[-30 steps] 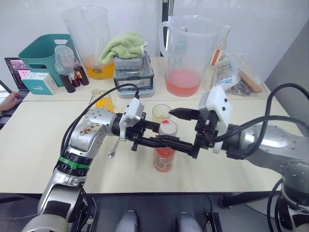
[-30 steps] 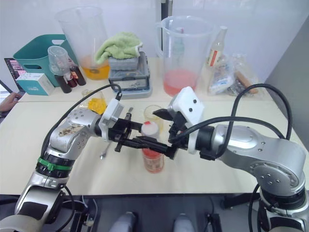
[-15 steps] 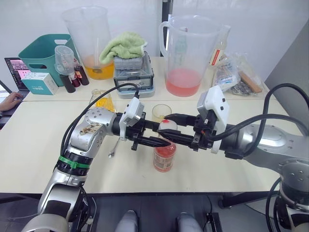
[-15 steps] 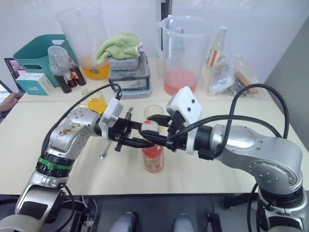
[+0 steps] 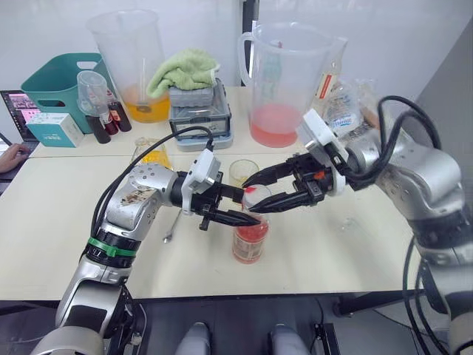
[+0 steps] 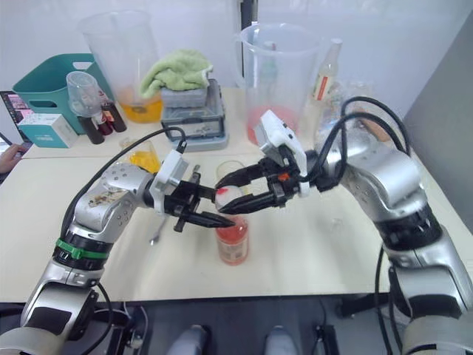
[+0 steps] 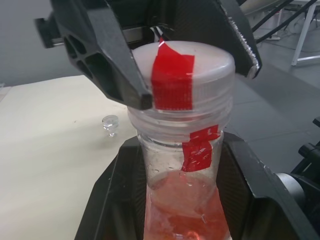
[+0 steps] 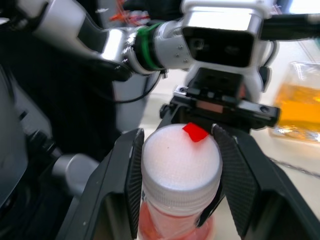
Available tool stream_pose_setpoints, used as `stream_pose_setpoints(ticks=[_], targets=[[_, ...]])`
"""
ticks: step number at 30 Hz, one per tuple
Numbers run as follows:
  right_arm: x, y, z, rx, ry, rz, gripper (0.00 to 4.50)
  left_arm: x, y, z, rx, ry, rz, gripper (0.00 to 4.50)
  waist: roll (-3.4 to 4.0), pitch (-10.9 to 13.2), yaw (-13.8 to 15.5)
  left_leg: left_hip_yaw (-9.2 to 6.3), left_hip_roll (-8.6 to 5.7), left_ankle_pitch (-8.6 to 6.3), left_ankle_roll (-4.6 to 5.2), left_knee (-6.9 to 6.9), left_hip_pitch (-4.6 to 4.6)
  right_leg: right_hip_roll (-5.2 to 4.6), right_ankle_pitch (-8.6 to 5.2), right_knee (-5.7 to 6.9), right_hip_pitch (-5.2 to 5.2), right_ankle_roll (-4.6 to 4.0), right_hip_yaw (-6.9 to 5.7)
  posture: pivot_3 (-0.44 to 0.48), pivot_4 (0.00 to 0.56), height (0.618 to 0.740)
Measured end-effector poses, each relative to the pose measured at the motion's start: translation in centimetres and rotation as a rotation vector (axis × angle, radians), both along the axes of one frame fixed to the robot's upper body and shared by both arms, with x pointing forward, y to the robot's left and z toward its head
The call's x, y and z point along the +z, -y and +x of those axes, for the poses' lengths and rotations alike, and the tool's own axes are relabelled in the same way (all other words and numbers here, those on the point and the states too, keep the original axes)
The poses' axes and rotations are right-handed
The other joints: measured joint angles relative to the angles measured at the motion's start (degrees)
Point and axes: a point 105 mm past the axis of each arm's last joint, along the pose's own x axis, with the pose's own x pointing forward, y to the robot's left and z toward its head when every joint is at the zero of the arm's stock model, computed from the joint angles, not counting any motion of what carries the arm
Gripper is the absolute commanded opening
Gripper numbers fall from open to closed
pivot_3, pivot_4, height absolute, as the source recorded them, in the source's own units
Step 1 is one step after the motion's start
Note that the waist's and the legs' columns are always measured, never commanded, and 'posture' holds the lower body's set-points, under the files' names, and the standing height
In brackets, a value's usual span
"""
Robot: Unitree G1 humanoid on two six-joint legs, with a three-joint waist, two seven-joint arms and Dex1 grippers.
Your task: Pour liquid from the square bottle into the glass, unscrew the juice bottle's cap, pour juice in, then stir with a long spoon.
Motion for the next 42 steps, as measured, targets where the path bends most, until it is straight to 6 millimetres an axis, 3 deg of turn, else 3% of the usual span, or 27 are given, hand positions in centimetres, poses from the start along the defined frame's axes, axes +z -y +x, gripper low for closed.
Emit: stream_pose_setpoints(ticks=[8,10,15,20,23,25,31,42], targets=[[0.1,-0.1,0.4,0.080,0.026,-0.027,1.68,0.0,0.0,0.0,0.006,-0.002,0.005,1.56,0.00,0.0,0.0,-0.02,0.00,0.02,-0.04,0.05,0.07,0.00,0.00,0.09,0.04,0.00,-0.01,0.000,0.150,0.740],[0.1,-0.1,0.4,0.079,0.025,-0.029,2.76,0.0,0.0,0.0,0.006,-0.002,0.005,1.56,0.00,0.0,0.0,-0.02,0.00,0.03,-0.05,0.05,0.08,0.00,0.00,0.10,0.04,0.00,-0.01,0.000,0.150,0.740],[-0.5,0.1,0.8,0.028,-0.031,-0.039,4.46,0.0,-0.1,0.0,0.005,0.002,0.004,1.56,0.00,0.0,0.0,-0.02,0.00,0.03,-0.05,0.06,0.02,0.00,0.00,0.13,-0.03,0.00,0.00,0.000,0.150,0.740],[4.7,0.2,-1.0,0.019,-0.015,0.113,4.49,0.0,-0.2,0.0,0.005,0.002,0.003,1.56,0.01,0.0,0.0,-0.04,0.00,0.03,-0.06,0.04,-0.01,0.00,0.00,0.15,-0.06,-0.01,-0.01,0.000,0.150,0.740],[6.1,0.2,-2.9,0.015,0.006,0.160,4.49,0.0,-0.1,0.0,0.005,0.002,0.003,1.56,0.01,0.0,0.0,-0.04,0.00,0.03,-0.06,0.04,-0.02,0.00,0.01,0.14,-0.04,-0.01,-0.01,0.000,0.150,0.740],[5.7,0.5,-3.4,-0.057,0.014,0.173,4.49,0.0,-0.1,0.1,0.006,0.001,0.001,1.56,-0.01,0.0,0.1,-0.05,0.00,0.03,-0.05,0.06,-0.01,0.00,0.00,0.18,-0.03,-0.01,-0.02,0.000,0.150,0.740],[0.9,0.3,-3.2,-0.407,-0.036,0.181,4.49,0.0,-0.2,0.2,0.015,0.007,-0.007,1.56,-0.01,0.0,0.1,-0.01,0.00,0.03,-0.04,0.07,-0.05,0.00,0.00,0.27,-0.12,-0.01,0.03,0.000,0.150,0.740],[0.3,0.3,-2.7,-0.662,0.002,0.236,4.49,0.0,-0.1,0.2,0.015,0.006,-0.010,1.56,-0.01,0.0,0.1,-0.02,-0.01,0.03,-0.03,0.06,-0.04,0.00,0.00,0.24,-0.10,-0.01,0.03,0.000,0.150,0.740]])
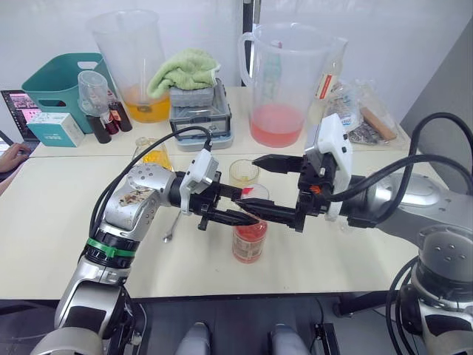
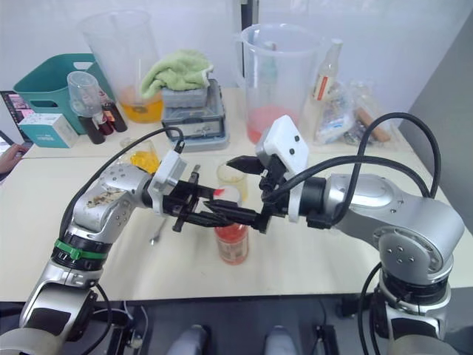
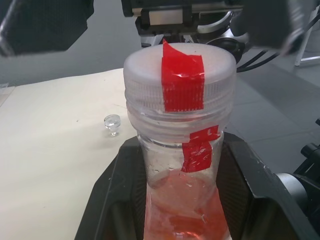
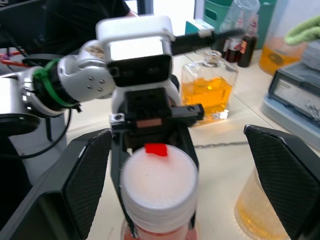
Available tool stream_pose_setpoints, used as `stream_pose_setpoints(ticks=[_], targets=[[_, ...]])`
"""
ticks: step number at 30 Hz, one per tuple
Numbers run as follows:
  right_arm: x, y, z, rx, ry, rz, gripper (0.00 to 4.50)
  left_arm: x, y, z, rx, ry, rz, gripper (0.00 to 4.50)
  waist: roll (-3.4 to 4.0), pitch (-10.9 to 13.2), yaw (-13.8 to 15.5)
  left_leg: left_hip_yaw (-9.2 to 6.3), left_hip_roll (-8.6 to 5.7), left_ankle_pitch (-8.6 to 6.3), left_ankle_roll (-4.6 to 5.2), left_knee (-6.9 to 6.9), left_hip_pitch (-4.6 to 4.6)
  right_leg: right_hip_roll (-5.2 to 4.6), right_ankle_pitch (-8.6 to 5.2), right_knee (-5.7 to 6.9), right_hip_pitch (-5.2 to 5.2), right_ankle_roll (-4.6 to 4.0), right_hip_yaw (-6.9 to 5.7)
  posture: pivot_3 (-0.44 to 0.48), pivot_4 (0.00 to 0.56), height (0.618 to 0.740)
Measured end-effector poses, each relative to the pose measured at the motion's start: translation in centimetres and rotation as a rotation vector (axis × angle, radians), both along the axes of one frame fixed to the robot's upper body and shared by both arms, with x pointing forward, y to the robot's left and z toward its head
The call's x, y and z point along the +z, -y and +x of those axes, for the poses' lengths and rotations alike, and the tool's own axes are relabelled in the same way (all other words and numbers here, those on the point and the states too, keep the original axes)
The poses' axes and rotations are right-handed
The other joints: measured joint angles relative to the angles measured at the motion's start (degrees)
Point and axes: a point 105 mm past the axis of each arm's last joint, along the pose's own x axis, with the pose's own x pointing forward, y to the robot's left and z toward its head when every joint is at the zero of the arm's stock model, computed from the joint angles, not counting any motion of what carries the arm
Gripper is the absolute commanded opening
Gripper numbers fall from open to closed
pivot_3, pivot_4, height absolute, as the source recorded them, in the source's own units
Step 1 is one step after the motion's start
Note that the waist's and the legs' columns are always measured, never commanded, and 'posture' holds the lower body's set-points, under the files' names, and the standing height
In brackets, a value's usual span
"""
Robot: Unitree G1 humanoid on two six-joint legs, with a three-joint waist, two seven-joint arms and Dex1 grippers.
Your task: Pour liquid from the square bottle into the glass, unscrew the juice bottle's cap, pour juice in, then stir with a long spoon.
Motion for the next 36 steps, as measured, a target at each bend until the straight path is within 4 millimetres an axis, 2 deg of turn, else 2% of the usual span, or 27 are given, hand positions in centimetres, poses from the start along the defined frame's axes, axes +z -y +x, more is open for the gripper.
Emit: stream_pose_setpoints(ticks=[6,10,14,16,21,24,32,36], targets=[[-0.2,0.2,0.0,-0.025,-0.006,-0.009,4.49,0.0,0.1,0.0,-0.002,0.000,-0.002,1.56,0.00,0.0,0.0,0.00,0.00,0.00,0.01,0.00,0.00,0.00,0.00,-0.01,0.00,0.00,0.00,0.000,0.150,0.740],[-0.6,0.0,-0.1,-0.020,-0.021,-0.022,3.45,0.0,0.1,0.0,-0.002,0.000,-0.002,1.56,0.00,0.0,0.0,0.00,0.00,0.00,0.01,0.00,0.00,0.00,0.00,-0.02,0.00,0.00,0.00,0.000,0.150,0.740],[-0.7,-0.2,-0.4,0.002,-0.029,-0.022,1.99,0.0,0.1,0.1,0.003,-0.002,-0.003,1.56,0.00,0.0,0.0,0.00,0.00,0.00,0.01,0.00,0.00,0.00,0.00,-0.03,0.01,0.00,0.00,0.000,0.150,0.740],[-0.7,-0.3,-0.4,0.002,-0.029,-0.020,1.74,0.0,0.1,0.1,0.003,-0.002,-0.003,1.56,0.00,0.0,0.0,0.00,0.00,0.00,0.01,0.00,0.00,0.00,0.00,-0.03,0.02,0.00,-0.01,0.000,0.150,0.740],[-0.7,-0.2,-0.4,0.010,-0.031,-0.007,1.72,0.0,0.1,0.1,0.003,-0.002,-0.003,1.56,0.00,0.0,0.0,0.00,0.00,0.00,0.01,0.00,0.00,0.00,0.00,-0.03,0.02,0.00,-0.01,0.000,0.150,0.740],[-0.8,-0.2,-0.6,0.074,-0.031,-0.017,1.72,0.0,0.2,0.0,-0.002,0.000,-0.002,1.56,0.00,0.0,0.0,0.01,0.00,0.00,0.01,0.00,0.00,0.00,0.00,-0.04,0.02,0.00,-0.01,0.000,0.150,0.740],[-0.6,0.4,1.1,0.388,0.002,-0.129,1.72,0.0,0.4,-0.1,-0.015,0.005,0.006,1.56,0.00,0.0,-0.1,0.03,0.00,-0.01,0.02,-0.02,0.08,0.00,0.00,-0.09,0.09,0.01,-0.01,0.000,0.150,0.740],[-0.5,0.3,1.6,0.493,0.031,-0.183,1.72,0.0,0.5,-0.1,-0.014,0.003,0.007,1.56,0.00,0.0,0.1,0.01,0.00,-0.01,0.02,-0.01,0.04,0.00,0.00,-0.19,0.14,0.01,-0.03,0.000,0.150,0.740]])
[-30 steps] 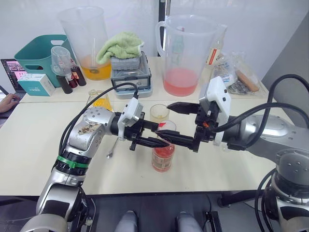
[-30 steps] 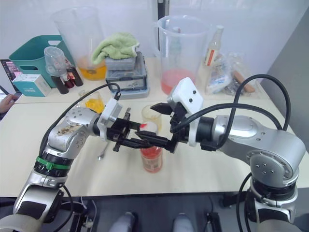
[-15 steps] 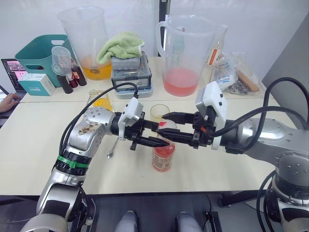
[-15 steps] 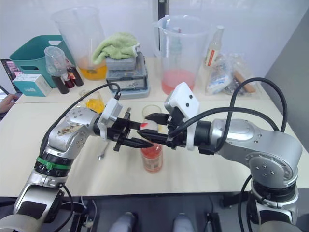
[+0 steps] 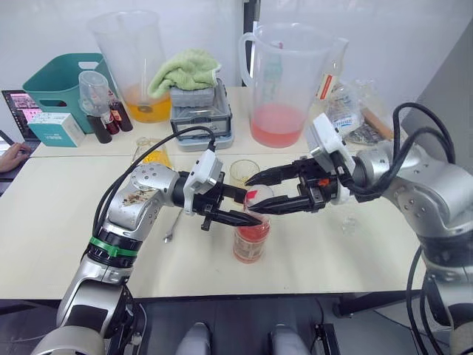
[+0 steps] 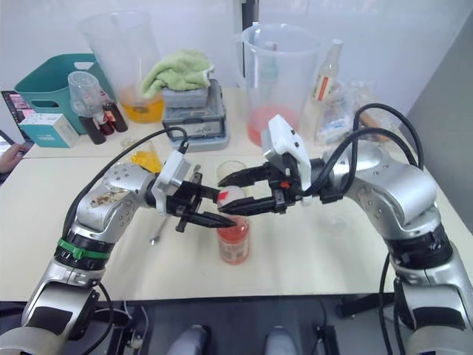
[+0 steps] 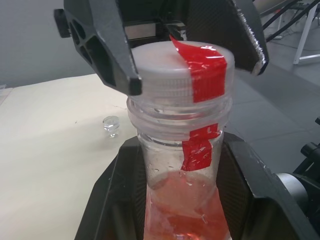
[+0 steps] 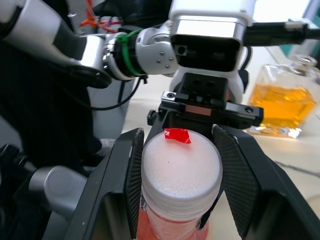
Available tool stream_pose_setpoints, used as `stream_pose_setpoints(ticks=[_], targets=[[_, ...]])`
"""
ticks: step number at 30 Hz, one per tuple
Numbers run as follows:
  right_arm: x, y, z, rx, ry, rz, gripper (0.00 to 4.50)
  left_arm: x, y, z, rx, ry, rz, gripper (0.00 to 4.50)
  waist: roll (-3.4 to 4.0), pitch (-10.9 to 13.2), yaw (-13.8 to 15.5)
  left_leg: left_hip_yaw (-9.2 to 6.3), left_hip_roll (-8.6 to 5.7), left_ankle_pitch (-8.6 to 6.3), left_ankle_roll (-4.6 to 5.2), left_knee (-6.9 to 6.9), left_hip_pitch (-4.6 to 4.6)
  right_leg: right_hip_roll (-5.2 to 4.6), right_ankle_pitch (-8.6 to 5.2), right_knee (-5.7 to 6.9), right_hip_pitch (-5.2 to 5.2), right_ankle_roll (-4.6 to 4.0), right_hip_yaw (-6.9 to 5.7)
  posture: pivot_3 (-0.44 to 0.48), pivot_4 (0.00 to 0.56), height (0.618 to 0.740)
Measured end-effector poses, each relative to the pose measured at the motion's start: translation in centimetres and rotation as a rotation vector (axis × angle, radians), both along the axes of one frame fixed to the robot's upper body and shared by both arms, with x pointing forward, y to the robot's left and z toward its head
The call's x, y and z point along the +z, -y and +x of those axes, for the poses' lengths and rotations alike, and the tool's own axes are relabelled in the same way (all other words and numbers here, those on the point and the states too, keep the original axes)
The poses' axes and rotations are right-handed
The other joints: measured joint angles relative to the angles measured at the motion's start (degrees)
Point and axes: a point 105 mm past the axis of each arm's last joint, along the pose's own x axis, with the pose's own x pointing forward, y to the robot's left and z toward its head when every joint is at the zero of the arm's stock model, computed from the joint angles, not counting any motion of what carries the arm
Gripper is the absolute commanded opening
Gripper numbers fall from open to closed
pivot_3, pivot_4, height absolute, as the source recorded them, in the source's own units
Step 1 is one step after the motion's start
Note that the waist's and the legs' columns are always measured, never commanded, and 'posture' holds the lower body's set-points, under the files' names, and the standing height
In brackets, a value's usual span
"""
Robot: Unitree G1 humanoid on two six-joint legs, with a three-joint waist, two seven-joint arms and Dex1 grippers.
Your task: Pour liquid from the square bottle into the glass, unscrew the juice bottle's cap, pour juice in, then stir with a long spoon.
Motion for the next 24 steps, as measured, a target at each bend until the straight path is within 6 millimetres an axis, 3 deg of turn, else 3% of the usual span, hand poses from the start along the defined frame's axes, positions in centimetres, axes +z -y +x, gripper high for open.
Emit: stream_pose_setpoints(ticks=[11,16,22,24], targets=[[0.8,-0.6,0.6,0.044,0.007,-0.008,1.69,0.1,-0.5,0.2,0.030,-0.002,-0.007,1.56,0.00,0.0,-0.2,-0.03,0.00,0.01,-0.01,0.00,-0.01,0.00,0.00,0.08,-0.06,0.00,-0.01,0.000,0.150,0.740],[3.9,-0.1,0.6,-0.010,0.069,0.092,1.69,0.0,-0.6,0.0,0.026,0.003,-0.004,1.56,0.00,0.0,-0.2,-0.04,0.00,0.01,-0.01,-0.01,-0.01,0.00,0.00,0.09,-0.07,-0.01,-0.01,0.000,0.150,0.740],[5.1,0.2,0.0,-0.034,0.061,0.148,1.69,0.0,-0.6,0.0,0.024,0.003,-0.002,1.56,0.00,0.0,-0.2,-0.02,0.00,0.01,-0.01,-0.01,-0.01,0.00,0.00,0.10,-0.07,-0.01,0.00,0.000,0.150,0.740],[4.6,1.2,0.5,-0.109,0.048,0.153,1.69,0.0,-0.6,-0.1,0.021,0.004,-0.003,1.56,-0.01,0.0,-0.1,-0.03,0.00,0.00,-0.01,-0.01,-0.01,0.00,0.00,0.10,-0.06,-0.01,-0.01,0.000,0.150,0.740]])
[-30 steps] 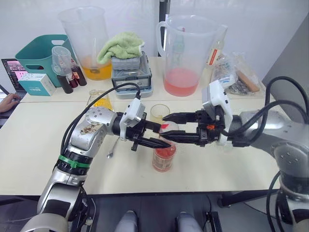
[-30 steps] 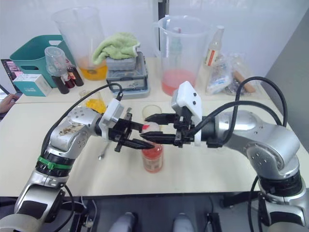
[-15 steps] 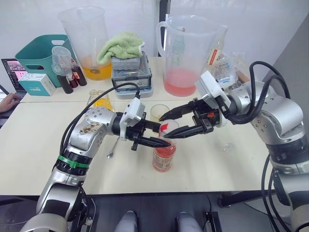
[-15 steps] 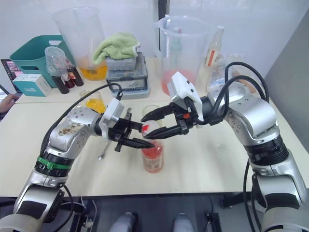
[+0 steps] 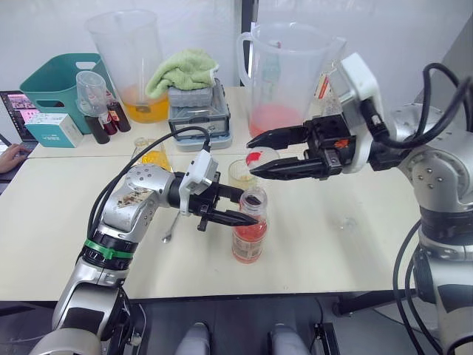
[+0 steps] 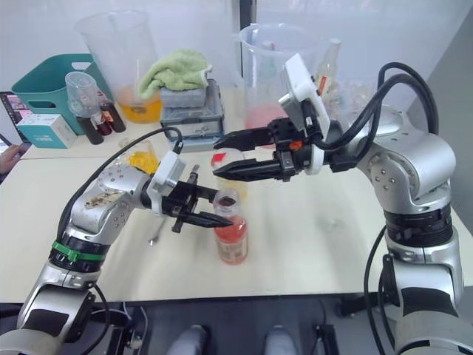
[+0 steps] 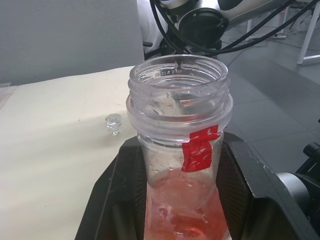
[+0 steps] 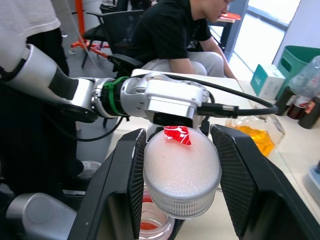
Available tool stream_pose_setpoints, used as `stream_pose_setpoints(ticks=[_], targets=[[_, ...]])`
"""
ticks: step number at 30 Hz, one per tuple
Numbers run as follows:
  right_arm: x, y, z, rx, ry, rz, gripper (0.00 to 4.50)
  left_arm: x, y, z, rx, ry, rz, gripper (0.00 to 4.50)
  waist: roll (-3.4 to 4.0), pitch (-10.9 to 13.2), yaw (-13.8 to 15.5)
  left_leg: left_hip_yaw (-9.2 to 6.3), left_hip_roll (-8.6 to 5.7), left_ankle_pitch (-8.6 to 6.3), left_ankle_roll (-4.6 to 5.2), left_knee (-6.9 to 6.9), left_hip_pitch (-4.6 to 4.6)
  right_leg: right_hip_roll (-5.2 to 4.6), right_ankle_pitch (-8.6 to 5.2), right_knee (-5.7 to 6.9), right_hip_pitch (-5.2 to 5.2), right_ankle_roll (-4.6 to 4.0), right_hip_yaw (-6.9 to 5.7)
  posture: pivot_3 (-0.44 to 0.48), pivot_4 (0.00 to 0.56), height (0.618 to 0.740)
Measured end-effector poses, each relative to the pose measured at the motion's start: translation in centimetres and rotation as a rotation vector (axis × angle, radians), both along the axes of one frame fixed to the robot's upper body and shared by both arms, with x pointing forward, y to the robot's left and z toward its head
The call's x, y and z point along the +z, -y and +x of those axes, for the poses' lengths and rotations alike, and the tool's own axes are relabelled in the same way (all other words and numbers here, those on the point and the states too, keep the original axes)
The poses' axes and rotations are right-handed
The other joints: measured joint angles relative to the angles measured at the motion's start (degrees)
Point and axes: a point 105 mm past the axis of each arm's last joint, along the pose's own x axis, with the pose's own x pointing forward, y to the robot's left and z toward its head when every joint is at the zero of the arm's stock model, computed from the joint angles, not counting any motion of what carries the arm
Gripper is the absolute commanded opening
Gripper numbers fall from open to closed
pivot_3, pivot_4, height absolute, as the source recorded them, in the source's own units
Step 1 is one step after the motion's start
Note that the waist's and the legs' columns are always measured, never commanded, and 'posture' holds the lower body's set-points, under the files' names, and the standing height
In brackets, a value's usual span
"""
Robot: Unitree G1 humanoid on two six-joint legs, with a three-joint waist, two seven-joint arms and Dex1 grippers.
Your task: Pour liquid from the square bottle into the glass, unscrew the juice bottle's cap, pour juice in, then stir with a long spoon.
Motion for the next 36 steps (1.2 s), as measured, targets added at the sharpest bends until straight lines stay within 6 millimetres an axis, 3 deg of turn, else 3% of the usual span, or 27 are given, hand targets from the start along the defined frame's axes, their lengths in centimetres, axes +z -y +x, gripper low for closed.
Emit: stream_pose_setpoints(ticks=[2,4,8,12,16,20,31,33,36], targets=[[-2.0,2.2,1.5,-0.148,-0.058,-0.005,1.69,0.0,0.0,0.0,0.001,0.001,-0.003,1.56,-0.06,0.0,0.5,0.00,0.00,0.00,0.00,0.03,-0.01,0.00,0.00,-0.03,0.04,0.00,0.00,0.000,0.150,0.740],[-5.6,5.1,3.1,-0.339,-0.148,-0.033,1.69,0.0,-0.1,-0.1,0.004,0.002,-0.008,1.56,-0.06,0.0,0.8,0.04,-0.01,-0.02,0.03,0.04,-0.03,0.00,0.00,-0.04,0.00,0.00,0.05,0.000,0.150,0.740],[-11.3,8.2,3.2,-0.571,-0.263,-0.050,1.69,0.0,-0.4,-0.2,0.013,-0.002,-0.012,1.56,-0.03,0.0,0.3,0.11,-0.01,-0.02,0.04,-0.04,-0.02,0.00,0.00,0.03,-0.11,0.00,0.13,0.000,0.150,0.740],[-15.5,8.9,2.8,-0.719,-0.295,-0.059,1.69,0.1,-0.6,-0.1,0.021,-0.018,-0.017,1.56,-0.03,0.0,-0.2,0.15,0.00,-0.02,0.04,0.01,-0.01,0.00,0.00,0.06,-0.10,0.00,0.17,0.000,0.150,0.740],[-17.0,9.1,3.4,-0.826,-0.227,-0.026,1.69,0.3,-0.8,0.0,0.033,-0.031,-0.017,1.56,-0.03,0.0,-0.1,0.12,-0.01,-0.02,0.04,-0.02,-0.02,0.00,0.00,0.05,-0.10,0.00,0.14,0.000,0.150,0.740],[-21.0,10.1,3.5,-0.929,-0.248,-0.025,1.69,1.1,-1.6,0.5,0.069,-0.026,-0.005,1.56,-0.04,0.0,0.1,0.12,-0.01,-0.02,0.04,-0.02,-0.05,0.00,0.00,0.00,-0.09,0.00,0.15,0.000,0.150,0.740],[-22.4,10.2,3.5,-0.925,-0.191,0.085,1.69,5.2,-3.2,1.5,0.150,-0.012,-0.083,1.56,-0.04,0.0,-0.1,0.11,-0.01,-0.01,0.03,-0.05,0.13,0.00,0.00,0.03,0.02,0.00,0.15,0.000,0.150,0.740],[-22.4,10.3,3.4,-0.924,-0.192,0.096,2.67,5.8,-3.9,2.3,0.191,0.005,-0.082,1.56,-0.04,0.0,-0.1,0.11,-0.01,-0.01,0.02,-0.06,0.15,0.00,0.00,0.03,0.04,0.00,0.14,0.000,0.150,0.740],[-22.5,10.0,3.2,-0.906,-0.214,0.112,3.62,5.9,-4.8,3.3,0.243,0.002,-0.080,1.56,-0.05,0.0,-0.1,0.12,-0.01,-0.01,0.02,-0.05,0.14,0.00,0.00,0.03,0.05,0.00,0.15,0.000,0.150,0.740]])
